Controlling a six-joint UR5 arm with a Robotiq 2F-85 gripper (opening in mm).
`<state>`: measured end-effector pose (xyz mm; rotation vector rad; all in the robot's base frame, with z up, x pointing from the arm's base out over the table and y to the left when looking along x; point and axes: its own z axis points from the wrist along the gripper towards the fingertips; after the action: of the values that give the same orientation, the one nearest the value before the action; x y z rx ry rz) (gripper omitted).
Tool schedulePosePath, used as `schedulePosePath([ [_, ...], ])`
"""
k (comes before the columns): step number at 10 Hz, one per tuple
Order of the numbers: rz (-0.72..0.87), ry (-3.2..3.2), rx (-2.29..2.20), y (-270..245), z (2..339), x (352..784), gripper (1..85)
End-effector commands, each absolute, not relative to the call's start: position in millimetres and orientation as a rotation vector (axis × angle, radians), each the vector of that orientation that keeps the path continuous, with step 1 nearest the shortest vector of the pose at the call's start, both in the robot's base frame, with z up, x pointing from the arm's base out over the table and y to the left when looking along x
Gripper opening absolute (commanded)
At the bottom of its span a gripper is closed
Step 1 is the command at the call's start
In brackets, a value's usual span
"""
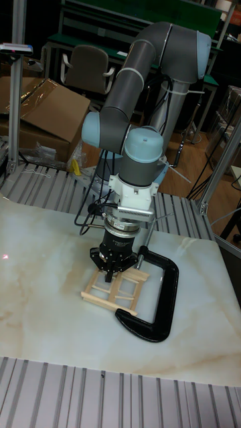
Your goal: Open a sliding window
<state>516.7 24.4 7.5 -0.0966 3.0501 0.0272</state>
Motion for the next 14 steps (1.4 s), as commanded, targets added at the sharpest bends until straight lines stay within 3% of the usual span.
schedulePosePath([
  [1,0.047,3.044,-0.07,31,7,514,0.7],
  [14,0.079,3.055,-0.06,32,9,491,0.7],
])
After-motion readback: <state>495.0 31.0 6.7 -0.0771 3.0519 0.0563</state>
